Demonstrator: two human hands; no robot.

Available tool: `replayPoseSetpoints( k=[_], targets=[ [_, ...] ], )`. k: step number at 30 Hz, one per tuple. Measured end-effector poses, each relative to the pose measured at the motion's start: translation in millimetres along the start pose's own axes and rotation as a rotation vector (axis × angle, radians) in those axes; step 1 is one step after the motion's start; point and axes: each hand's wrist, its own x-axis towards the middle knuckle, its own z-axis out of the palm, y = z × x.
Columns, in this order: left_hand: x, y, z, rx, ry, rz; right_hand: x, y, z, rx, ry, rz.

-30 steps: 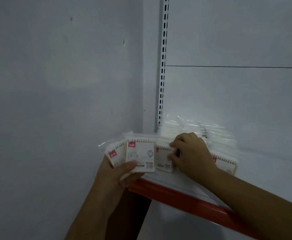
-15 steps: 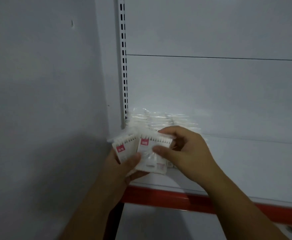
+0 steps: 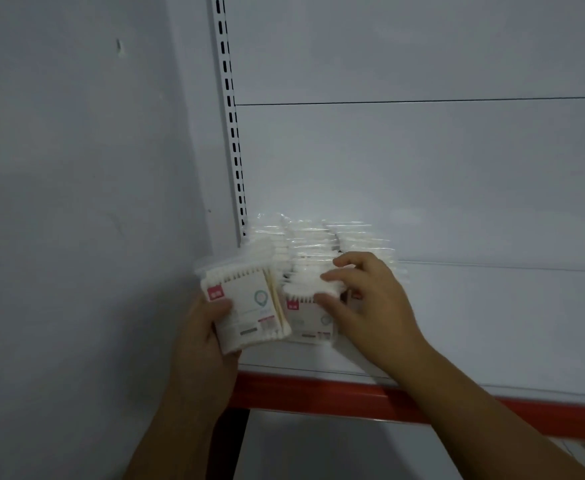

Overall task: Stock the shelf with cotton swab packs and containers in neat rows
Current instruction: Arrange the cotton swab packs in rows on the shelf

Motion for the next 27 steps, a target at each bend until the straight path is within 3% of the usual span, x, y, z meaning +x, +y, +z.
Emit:
replayPoseSetpoints(
  k=[2,4,5,7,9,11,15,19,24,27],
  targets=[
    [0,-1,14,-0.037,-0.103,0.025,2,-10,-18,0.391,-0.026,0.046],
    [2,-3,31,0.087,-0.208,0.082,5,-23,-32,0.563,-0.171,0.041],
    [0,-4,40,0.192,-0.269,0.103,6,-26,-36,0.547,-0.213,0.011],
    [1,-4,54,0.447,-0.342,0.174,9,-24,-45,0.459,-0.138,-0.023],
    [11,1,55,0.829,-0.278,0.348,10,-8,-57,0.388,0.001,0.058],
    [21,5,48,1.212,-0.305,0.545,4,13,-65,0.266,0.017,0.152],
    [42,-8,42,1.891,-0.675,0.457,-17,40,-46,-0.088,-0.035,0.173],
    [58,-21,40,1.988,-0.702,0.464,-29,51,-29,-0.169,0.035,0.197],
    [67,-18,44,2.062,-0.703,0.518,-29,49,-24,-0.244,0.061,0.082],
    [66,0,60,2.181,-0.81,0.419,-28,49,-41,-0.235,0.024,0.086]
  ],
)
